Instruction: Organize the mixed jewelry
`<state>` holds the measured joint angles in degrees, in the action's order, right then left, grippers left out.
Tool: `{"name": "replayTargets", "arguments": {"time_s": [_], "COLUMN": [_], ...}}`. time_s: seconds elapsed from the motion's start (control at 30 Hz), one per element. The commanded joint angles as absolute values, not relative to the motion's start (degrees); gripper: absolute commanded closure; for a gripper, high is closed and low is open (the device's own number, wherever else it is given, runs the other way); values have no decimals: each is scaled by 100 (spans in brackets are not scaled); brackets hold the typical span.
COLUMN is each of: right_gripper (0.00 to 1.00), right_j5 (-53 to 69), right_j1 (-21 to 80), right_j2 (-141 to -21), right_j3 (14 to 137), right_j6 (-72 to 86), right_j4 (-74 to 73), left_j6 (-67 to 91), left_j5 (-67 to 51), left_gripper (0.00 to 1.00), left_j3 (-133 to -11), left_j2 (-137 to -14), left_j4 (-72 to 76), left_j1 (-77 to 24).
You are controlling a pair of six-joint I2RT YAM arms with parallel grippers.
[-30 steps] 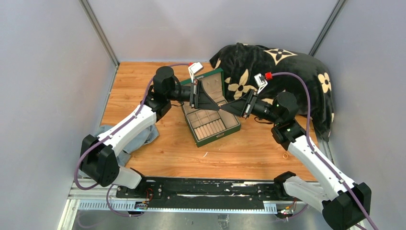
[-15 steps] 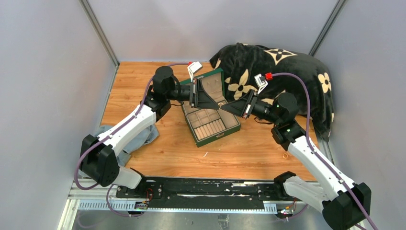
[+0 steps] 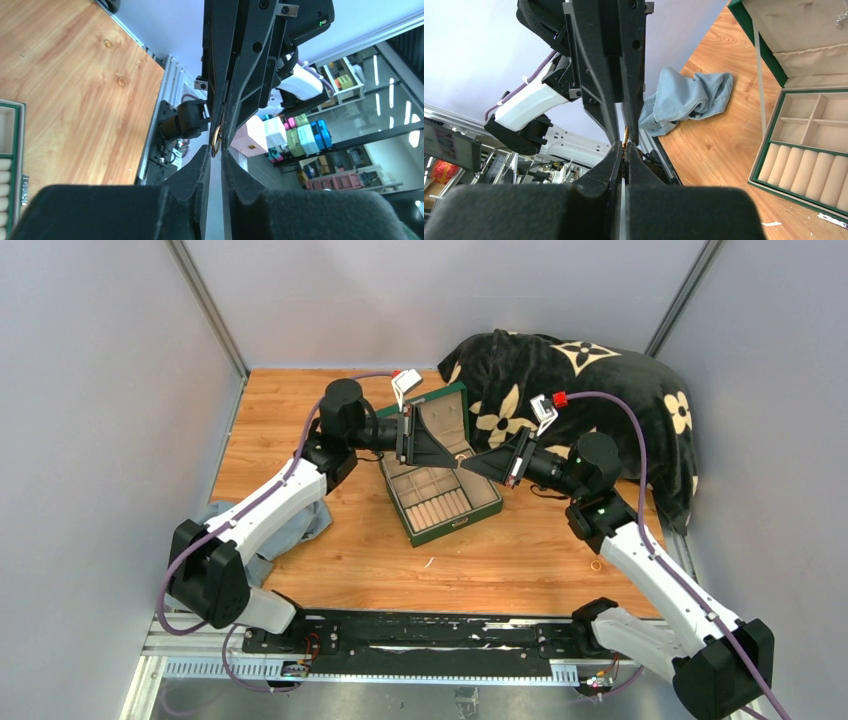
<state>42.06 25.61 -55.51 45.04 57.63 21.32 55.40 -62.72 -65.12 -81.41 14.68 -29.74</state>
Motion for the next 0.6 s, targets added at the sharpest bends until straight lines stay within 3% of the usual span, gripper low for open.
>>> {"name": "replayTargets", "arguments": {"time_s": [0.0, 0.07, 0.13, 0.37, 0.57], "right_gripper": [100, 100, 100, 100, 100], "right_j5": [4058, 3898, 3705, 2523, 1090], "right_j1": [2510, 2508, 2497, 2516, 3180], "right_j2": [-5407, -5320, -5271, -5510, -6727], "right_j3": [4544, 4620, 4708, 5574, 6608], "right_j6": [5469, 5254, 5023, 3781, 2864], "right_j4": [1723, 1317, 889, -1693, -3568], "left_j6": [5542, 5565, 5616, 5579, 2619], "left_j5": [-6294, -6291, -6239, -6056, -4033], "left_gripper": [66, 46, 33, 29, 29], "left_j3": [-6427, -6406, -6286, -5988, -7514], "left_j2": [-8268, -8254, -8201, -7667, -7493], "left_j4": [1573, 1575, 1574, 1313, -2982], "left_j1": [-2900, -2807, -2687, -2184, -2125]}}
